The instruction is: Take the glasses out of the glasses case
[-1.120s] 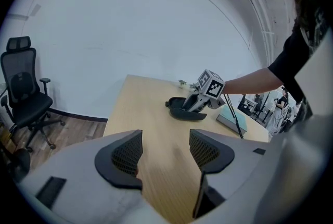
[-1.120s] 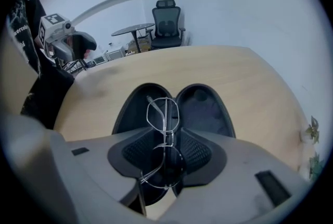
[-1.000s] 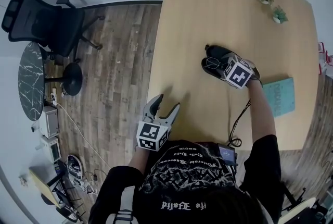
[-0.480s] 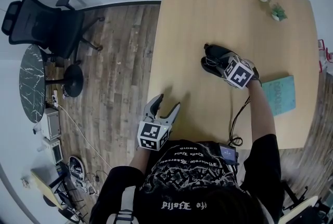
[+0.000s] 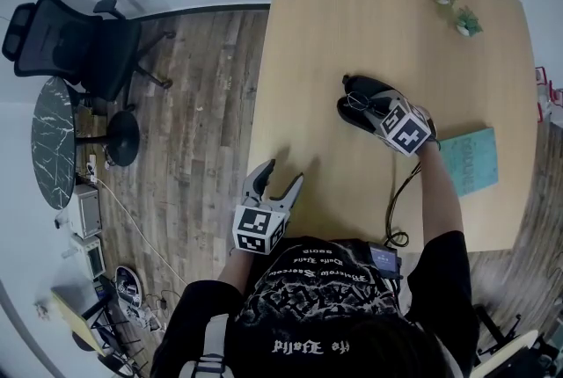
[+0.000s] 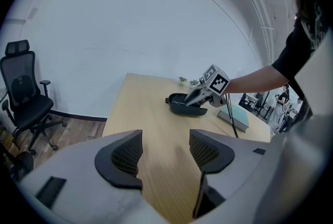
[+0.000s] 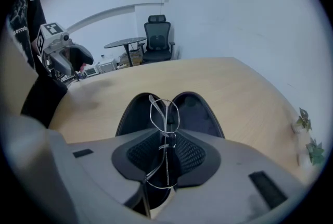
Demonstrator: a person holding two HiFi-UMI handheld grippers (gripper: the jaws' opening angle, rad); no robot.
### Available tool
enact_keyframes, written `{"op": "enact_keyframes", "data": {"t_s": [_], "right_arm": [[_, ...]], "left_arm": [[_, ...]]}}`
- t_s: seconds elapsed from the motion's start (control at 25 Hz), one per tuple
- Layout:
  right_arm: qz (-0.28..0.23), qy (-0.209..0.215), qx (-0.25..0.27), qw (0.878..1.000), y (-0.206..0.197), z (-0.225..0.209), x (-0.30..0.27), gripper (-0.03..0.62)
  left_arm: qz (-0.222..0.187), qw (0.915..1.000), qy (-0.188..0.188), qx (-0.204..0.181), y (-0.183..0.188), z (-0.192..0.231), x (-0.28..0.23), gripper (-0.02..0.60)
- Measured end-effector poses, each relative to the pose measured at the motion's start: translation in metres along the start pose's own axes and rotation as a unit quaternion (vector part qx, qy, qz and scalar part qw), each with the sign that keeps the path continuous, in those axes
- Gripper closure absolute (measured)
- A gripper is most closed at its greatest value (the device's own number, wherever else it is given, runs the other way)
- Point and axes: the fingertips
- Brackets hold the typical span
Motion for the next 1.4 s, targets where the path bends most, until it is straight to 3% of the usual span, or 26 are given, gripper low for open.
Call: {"op": "enact_keyframes", "data": {"t_s": [0.32, 0.56, 0.76, 1.0, 1.4], "right_arm": [[-0.070, -0.028, -0.058, 0.995, 0.012, -0.004, 0.018, 0.493], [-0.087, -0.041, -0.071, 0.993, 0.012, -0.007, 0.026, 0.493], [-0.132, -0.050, -0.115, 0.983, 0.020, -0.014, 0.041, 0.493], [-0.186, -0.083, -0.160, 0.966, 0.029, -0.020, 0.062, 0.493], [-0.295, -0.120, -0.253, 0.914, 0.042, -0.021, 0.105, 0.493]], "left_arm": [[0.002, 1.0000, 0.001, 0.000, -0.001, -0.001, -0.002, 0.290], [-0.005, 1.0000, -0.003, -0.004, 0.006, -0.004, -0.005, 0.290], [-0.004, 1.0000, -0.003, -0.005, 0.004, -0.005, -0.005, 0.290], [-0.022, 0.9995, -0.002, 0.024, 0.012, -0.003, -0.004, 0.290], [-0.045, 0.9989, -0.012, 0.012, 0.037, -0.012, -0.008, 0.290]]}}
Point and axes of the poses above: the fingertips, and each gripper's own axes: x backward along the fingers, z to its left, y out of its top, and after that the axes turned 2 degrees about -y, right-handed
